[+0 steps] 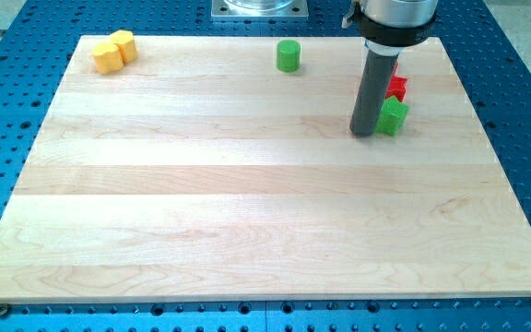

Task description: Keep green circle on left to red circle

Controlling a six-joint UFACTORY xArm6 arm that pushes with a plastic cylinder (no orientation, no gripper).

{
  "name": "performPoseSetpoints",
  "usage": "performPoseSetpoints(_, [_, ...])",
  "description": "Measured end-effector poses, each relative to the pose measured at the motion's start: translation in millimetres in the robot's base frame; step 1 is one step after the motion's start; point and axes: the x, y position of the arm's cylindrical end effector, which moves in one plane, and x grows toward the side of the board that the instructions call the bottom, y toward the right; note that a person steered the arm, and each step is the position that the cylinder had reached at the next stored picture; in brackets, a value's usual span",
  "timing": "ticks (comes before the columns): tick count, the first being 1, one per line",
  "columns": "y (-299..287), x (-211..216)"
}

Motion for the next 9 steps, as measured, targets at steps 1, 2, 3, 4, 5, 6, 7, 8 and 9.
performPoseSetpoints(1, [18,2])
performPoseSetpoints(2, [12,19])
performPoseSetpoints(3, [-91,3])
performPoseSetpoints(4, [-160,-89])
performPoseSetpoints(5, [-205,-164])
performPoseSetpoints(6, [-171,-195])
performPoseSetpoints(7, [-121,-184])
performPoseSetpoints(8, [-117,-107])
performPoseSetpoints(9, [-128,-74])
